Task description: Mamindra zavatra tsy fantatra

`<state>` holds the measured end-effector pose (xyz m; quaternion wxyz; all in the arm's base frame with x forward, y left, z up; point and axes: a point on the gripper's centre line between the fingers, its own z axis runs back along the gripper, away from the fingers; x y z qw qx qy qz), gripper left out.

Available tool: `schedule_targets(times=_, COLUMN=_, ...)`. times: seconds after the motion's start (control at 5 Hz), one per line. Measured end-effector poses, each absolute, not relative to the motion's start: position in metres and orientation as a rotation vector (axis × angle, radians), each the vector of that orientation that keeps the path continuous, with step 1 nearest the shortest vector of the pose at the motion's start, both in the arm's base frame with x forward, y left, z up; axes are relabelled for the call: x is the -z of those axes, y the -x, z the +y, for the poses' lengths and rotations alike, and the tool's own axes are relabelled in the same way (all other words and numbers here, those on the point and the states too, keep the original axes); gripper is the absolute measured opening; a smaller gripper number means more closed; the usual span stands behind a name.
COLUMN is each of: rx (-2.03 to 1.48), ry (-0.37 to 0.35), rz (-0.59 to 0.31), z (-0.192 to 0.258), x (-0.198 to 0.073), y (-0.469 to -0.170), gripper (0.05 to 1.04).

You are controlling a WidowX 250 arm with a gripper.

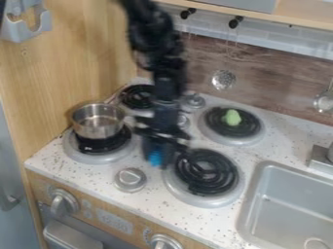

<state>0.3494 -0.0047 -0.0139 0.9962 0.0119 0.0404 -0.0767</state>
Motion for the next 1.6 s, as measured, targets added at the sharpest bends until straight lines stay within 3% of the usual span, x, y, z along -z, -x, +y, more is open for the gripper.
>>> schedule_targets(times=0.2, rx=0.211, ry=-0.002, rz=0.078, z=-0.027, x=0.006, y=-0.356, gripper=0.427)
schedule_targets(times=0.6, rx=0.237, ry=0.006, rz=0.137, z=-0.054, x=0.035, y=-0.358, gripper=0.427)
schedule_targets(times=0.8, rx=0.232, ry=0.009, rz=0.143, z=-0.056, x=0.037, y=-0.358, gripper=0.464)
schedule_targets(times=1.0, rx=0.209, ry=-0.001, rz=0.148, z=-0.053, x=0.037, y=-0.358, gripper=0.772)
schedule_targets(times=1.2, rx=0.165, ry=-0.026, rz=0.168, z=-0.048, x=0.031, y=-0.343, gripper=1.003)
schedule_targets(times=1.4, rx=0.168, ry=-0.001, rz=0.054, z=-0.050, x=-0.004, y=-0.340, gripper=1.009)
schedule_targets(times=1.6, rx=0.163, ry=0.019, rz=0.022, z=-0.046, x=-0.011, y=-0.338, gripper=0.999)
